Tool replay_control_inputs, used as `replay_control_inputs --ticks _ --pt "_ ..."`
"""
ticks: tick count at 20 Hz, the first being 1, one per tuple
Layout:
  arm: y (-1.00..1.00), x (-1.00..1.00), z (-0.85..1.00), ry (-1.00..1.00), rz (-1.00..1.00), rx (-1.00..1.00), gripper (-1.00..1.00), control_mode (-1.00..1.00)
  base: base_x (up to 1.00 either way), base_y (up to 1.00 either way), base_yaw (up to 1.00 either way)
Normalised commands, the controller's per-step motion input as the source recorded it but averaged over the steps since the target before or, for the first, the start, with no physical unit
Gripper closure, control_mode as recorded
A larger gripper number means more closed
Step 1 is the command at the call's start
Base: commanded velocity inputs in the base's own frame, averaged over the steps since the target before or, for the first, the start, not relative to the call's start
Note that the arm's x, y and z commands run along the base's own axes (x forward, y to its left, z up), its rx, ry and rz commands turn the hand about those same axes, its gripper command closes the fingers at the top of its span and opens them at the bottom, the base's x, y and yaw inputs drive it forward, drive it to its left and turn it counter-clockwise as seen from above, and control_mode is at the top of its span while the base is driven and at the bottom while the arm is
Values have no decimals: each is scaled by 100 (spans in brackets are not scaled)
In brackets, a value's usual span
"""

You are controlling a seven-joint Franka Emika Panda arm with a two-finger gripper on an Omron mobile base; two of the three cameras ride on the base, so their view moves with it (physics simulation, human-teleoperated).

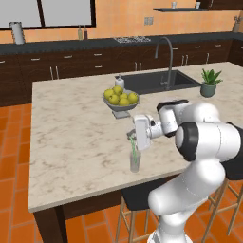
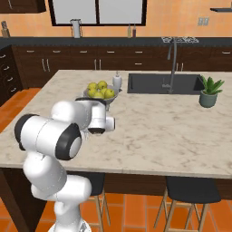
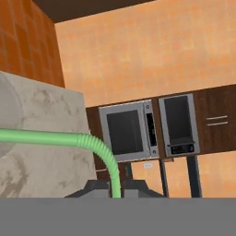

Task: Take a straw from the drawer in front and place it inside the glass cup on the dining counter.

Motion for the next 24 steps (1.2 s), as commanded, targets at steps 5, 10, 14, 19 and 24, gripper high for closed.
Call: replay_control_inputs --ticks 5,10,14,19,24 --pt "0 0 -37 -1 2 0 100 -100 0 0 0" --pt "-1 0 -12 -6 2 0 -100 -100 0 0 0" --pt "-13 0 0 -11 0 0 -100 -100 0 0 0" --pt "-21 -1 0 -13 0 -3 -100 -100 0 0 0" --pt "-19 0 7 -14 0 -17 -100 -100 0 0 0"
